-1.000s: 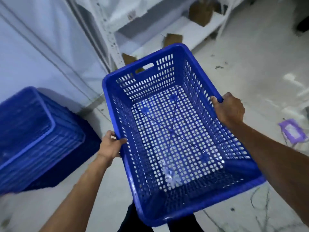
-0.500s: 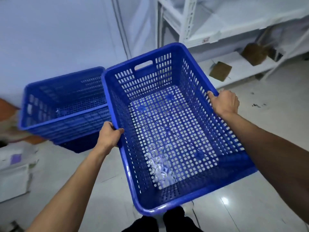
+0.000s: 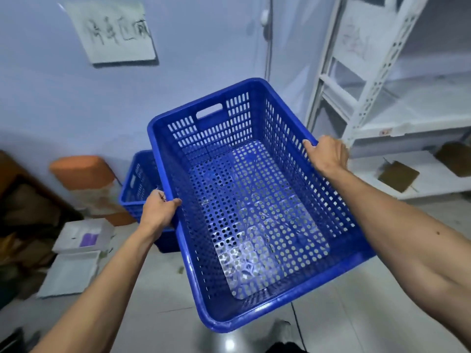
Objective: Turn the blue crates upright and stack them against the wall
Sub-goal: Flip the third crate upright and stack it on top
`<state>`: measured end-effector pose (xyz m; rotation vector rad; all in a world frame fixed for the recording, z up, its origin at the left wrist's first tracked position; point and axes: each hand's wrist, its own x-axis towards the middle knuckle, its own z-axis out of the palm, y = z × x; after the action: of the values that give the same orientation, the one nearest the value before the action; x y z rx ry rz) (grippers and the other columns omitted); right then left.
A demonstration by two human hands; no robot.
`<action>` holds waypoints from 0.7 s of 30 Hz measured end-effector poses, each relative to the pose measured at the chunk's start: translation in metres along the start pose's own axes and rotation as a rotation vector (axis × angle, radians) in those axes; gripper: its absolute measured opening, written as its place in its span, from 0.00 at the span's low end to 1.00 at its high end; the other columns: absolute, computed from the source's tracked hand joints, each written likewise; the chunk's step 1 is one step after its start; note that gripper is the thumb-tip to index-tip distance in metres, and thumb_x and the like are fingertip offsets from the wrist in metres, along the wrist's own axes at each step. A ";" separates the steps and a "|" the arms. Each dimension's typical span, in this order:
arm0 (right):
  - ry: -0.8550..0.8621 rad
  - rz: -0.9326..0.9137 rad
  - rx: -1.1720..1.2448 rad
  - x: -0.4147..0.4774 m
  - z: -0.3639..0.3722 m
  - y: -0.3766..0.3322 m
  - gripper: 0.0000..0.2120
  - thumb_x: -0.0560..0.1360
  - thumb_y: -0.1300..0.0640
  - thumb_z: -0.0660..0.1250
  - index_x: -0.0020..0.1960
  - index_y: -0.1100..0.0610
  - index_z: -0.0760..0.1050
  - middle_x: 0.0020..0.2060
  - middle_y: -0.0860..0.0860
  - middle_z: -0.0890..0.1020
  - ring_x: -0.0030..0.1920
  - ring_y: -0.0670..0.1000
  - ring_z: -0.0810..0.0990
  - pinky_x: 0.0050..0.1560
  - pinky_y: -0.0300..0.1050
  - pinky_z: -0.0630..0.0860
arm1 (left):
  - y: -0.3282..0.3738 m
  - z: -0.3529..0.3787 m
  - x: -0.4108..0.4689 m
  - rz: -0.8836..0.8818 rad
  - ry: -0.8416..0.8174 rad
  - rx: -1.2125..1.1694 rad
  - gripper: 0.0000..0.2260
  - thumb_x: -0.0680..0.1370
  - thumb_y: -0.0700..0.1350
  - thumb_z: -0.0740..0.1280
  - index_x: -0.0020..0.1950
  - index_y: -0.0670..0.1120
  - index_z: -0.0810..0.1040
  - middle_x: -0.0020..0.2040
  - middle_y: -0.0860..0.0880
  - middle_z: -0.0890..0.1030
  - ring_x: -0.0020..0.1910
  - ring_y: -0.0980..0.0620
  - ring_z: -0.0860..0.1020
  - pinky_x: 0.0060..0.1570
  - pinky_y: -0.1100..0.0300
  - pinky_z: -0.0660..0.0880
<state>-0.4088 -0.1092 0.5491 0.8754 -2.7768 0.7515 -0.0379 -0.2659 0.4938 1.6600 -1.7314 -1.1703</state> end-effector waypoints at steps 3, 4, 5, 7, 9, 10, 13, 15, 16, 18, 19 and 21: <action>-0.025 -0.081 0.011 0.029 0.024 -0.039 0.20 0.79 0.43 0.63 0.38 0.58 0.70 0.29 0.52 0.72 0.33 0.56 0.75 0.36 0.49 0.72 | -0.005 -0.017 0.029 -0.050 0.063 0.000 0.18 0.71 0.49 0.74 0.41 0.48 0.64 0.40 0.42 0.78 0.37 0.40 0.80 0.36 0.40 0.81; -0.037 -0.107 0.018 0.041 0.034 -0.051 0.20 0.78 0.42 0.63 0.40 0.58 0.70 0.31 0.53 0.74 0.33 0.56 0.75 0.37 0.49 0.74 | -0.011 -0.021 0.044 -0.066 0.090 0.002 0.18 0.69 0.51 0.74 0.40 0.48 0.64 0.41 0.41 0.79 0.39 0.39 0.82 0.38 0.37 0.81; -0.045 -0.129 0.025 0.053 0.044 -0.064 0.20 0.78 0.42 0.63 0.41 0.59 0.71 0.33 0.54 0.75 0.35 0.57 0.76 0.38 0.50 0.74 | -0.019 -0.022 0.060 -0.083 0.112 -0.002 0.18 0.68 0.51 0.74 0.40 0.49 0.64 0.42 0.40 0.80 0.41 0.37 0.83 0.37 0.35 0.82; -0.070 -0.170 0.028 0.074 0.066 -0.084 0.20 0.78 0.42 0.63 0.42 0.59 0.72 0.35 0.56 0.76 0.36 0.58 0.76 0.38 0.49 0.72 | -0.022 -0.022 0.077 -0.126 0.149 -0.013 0.18 0.70 0.49 0.75 0.40 0.48 0.65 0.44 0.39 0.81 0.44 0.37 0.83 0.33 0.38 0.82; -0.113 -0.223 0.027 0.097 0.090 -0.103 0.20 0.79 0.43 0.63 0.42 0.60 0.71 0.35 0.55 0.75 0.36 0.58 0.75 0.38 0.48 0.69 | -0.004 -0.021 0.073 -0.161 0.205 -0.012 0.17 0.73 0.45 0.74 0.40 0.47 0.65 0.44 0.39 0.80 0.43 0.37 0.82 0.31 0.39 0.82; -0.130 -0.244 0.032 0.109 0.100 -0.115 0.20 0.79 0.43 0.63 0.41 0.61 0.70 0.34 0.55 0.75 0.36 0.58 0.75 0.38 0.49 0.69 | 0.002 -0.020 0.077 -0.186 0.227 -0.022 0.17 0.74 0.44 0.74 0.41 0.47 0.64 0.43 0.40 0.79 0.41 0.38 0.82 0.31 0.41 0.82; -0.161 -0.321 0.018 0.145 0.127 -0.149 0.21 0.79 0.43 0.63 0.40 0.61 0.72 0.33 0.56 0.75 0.36 0.59 0.76 0.38 0.49 0.69 | 0.009 -0.013 0.095 -0.251 0.255 -0.060 0.10 0.77 0.41 0.72 0.45 0.43 0.69 0.43 0.41 0.80 0.34 0.45 0.80 0.25 0.52 0.78; -0.184 -0.384 0.007 0.167 0.145 -0.174 0.21 0.79 0.43 0.63 0.41 0.62 0.72 0.34 0.56 0.74 0.36 0.59 0.75 0.38 0.49 0.68 | 0.009 -0.011 0.108 -0.290 0.295 -0.079 0.09 0.77 0.41 0.72 0.46 0.39 0.73 0.42 0.40 0.81 0.33 0.45 0.81 0.25 0.54 0.78; -0.199 -0.416 0.000 0.174 0.154 -0.186 0.21 0.79 0.43 0.62 0.41 0.62 0.72 0.34 0.56 0.75 0.36 0.59 0.75 0.38 0.49 0.68 | 0.007 -0.011 0.112 -0.306 0.302 -0.081 0.09 0.77 0.41 0.72 0.44 0.39 0.74 0.41 0.40 0.82 0.33 0.43 0.82 0.27 0.54 0.79; -0.214 -0.495 -0.015 0.189 0.173 -0.211 0.22 0.78 0.42 0.61 0.40 0.61 0.71 0.34 0.56 0.76 0.35 0.59 0.75 0.36 0.49 0.68 | 0.002 -0.012 0.121 -0.355 0.316 -0.085 0.10 0.77 0.42 0.72 0.39 0.41 0.75 0.37 0.41 0.83 0.30 0.43 0.83 0.30 0.54 0.80; -0.216 -0.531 -0.020 0.196 0.182 -0.224 0.22 0.79 0.42 0.61 0.40 0.61 0.71 0.33 0.55 0.76 0.34 0.58 0.75 0.36 0.48 0.68 | -0.001 -0.014 0.126 -0.375 0.323 -0.081 0.10 0.77 0.43 0.72 0.38 0.42 0.77 0.35 0.42 0.84 0.29 0.44 0.83 0.30 0.54 0.80; -0.224 -0.608 -0.040 0.205 0.198 -0.250 0.22 0.79 0.42 0.61 0.39 0.61 0.71 0.32 0.55 0.76 0.33 0.58 0.75 0.35 0.49 0.69 | -0.008 -0.014 0.136 -0.412 0.323 -0.065 0.11 0.76 0.44 0.73 0.38 0.39 0.80 0.31 0.44 0.84 0.26 0.46 0.84 0.32 0.53 0.82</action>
<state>-0.4314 -0.4879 0.5374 1.7638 -2.4437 0.5080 -0.0438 -0.3992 0.4651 2.0936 -1.1783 -1.0369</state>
